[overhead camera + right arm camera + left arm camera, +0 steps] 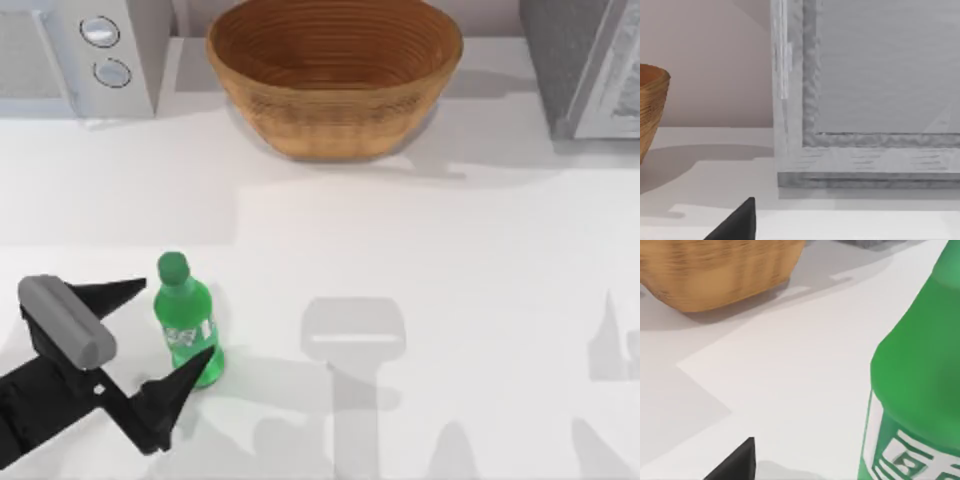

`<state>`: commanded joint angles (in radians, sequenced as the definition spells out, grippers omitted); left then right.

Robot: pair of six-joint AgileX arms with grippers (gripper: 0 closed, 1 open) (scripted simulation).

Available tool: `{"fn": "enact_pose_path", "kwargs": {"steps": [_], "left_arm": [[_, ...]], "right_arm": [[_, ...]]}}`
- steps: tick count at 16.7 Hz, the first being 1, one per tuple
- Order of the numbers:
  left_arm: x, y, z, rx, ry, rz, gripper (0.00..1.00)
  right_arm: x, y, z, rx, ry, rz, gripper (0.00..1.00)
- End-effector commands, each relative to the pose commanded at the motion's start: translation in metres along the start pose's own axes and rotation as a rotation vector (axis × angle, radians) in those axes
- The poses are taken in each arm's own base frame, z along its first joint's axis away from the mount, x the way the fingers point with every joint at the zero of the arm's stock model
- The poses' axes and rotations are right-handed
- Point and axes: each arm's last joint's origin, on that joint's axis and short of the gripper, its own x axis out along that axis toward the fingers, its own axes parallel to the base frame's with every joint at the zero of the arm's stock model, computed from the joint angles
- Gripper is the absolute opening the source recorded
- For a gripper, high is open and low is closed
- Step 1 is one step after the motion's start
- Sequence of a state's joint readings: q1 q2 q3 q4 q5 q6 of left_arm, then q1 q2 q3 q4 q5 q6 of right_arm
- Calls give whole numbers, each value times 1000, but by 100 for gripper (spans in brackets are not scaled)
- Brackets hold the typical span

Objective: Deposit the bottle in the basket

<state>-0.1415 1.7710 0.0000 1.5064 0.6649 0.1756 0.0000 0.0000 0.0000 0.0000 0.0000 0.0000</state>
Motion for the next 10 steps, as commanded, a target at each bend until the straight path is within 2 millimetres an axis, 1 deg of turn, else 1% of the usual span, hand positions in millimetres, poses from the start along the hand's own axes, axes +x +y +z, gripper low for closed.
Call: {"fn": "enact_pose_path", "kwargs": {"steps": [6, 10], "left_arm": [[28, -6, -2, 0, -1, 0, 100], [36, -9, -3, 0, -1, 0, 100]], "right_arm": [[0, 0, 0, 0, 0, 0, 100], [0, 0, 0, 0, 0, 0, 100]]}}
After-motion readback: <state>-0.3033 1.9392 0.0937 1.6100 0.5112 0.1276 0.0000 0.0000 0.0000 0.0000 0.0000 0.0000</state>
